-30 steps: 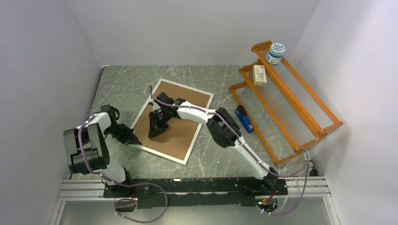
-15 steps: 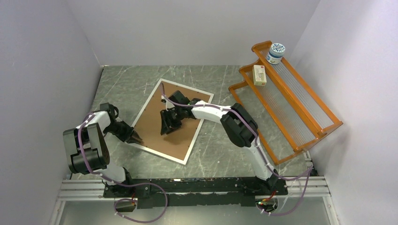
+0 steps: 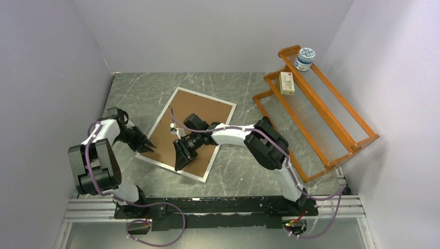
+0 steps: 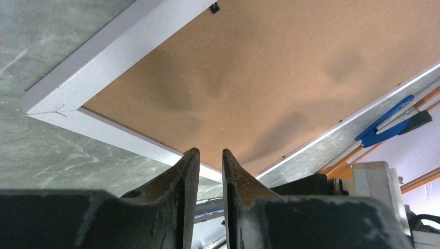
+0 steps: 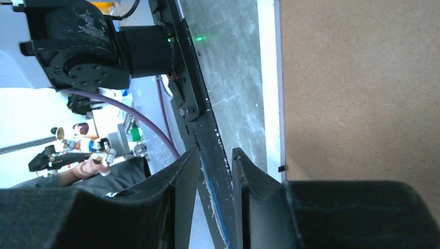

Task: Put the photo into the frame
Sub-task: Install the photo frame at the center of the board.

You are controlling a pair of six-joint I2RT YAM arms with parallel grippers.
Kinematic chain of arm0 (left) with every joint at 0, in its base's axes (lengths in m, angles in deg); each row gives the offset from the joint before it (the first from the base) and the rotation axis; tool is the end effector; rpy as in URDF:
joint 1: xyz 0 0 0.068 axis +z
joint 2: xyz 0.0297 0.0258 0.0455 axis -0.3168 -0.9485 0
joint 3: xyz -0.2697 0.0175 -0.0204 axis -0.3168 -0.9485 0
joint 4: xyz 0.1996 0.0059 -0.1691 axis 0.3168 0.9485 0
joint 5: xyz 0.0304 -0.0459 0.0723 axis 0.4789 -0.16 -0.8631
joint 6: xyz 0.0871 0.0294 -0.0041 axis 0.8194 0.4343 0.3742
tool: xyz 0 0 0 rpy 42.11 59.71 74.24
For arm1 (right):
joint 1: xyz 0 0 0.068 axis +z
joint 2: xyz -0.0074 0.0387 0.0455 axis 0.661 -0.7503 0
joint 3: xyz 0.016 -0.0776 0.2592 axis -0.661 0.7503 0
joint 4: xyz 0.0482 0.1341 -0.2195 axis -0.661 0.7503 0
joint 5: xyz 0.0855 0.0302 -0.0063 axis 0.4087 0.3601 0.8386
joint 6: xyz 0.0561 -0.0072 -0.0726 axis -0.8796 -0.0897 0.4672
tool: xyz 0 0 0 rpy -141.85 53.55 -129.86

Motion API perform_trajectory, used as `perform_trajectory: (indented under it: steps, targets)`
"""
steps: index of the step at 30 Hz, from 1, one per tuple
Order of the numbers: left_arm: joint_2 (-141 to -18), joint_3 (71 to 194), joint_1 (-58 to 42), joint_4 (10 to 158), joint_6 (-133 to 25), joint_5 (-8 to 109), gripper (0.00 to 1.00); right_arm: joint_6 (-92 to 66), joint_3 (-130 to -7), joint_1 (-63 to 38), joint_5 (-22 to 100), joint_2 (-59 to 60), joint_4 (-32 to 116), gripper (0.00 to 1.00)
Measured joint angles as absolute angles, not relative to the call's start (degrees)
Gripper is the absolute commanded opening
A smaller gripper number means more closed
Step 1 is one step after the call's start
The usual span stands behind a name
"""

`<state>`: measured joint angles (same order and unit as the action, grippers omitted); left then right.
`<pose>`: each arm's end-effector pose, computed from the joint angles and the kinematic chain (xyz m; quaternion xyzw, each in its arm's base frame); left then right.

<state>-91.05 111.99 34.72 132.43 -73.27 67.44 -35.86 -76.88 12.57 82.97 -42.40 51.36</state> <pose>0.2621 0.0397 0.1373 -0.3700 0.9000 -0.2256 0.0477 0.2259 0.4210 0.1257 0.3237 -0.7941 -0.5125 0.0456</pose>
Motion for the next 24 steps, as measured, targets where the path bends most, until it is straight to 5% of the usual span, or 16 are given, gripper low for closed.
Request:
perform_trajectory:
  steps: [24]
  targets:
    - [-95.3,111.6,34.7,135.3,-72.2,62.7,0.16,-36.3,-78.5,10.2,84.0,-47.8,59.3,0.25]
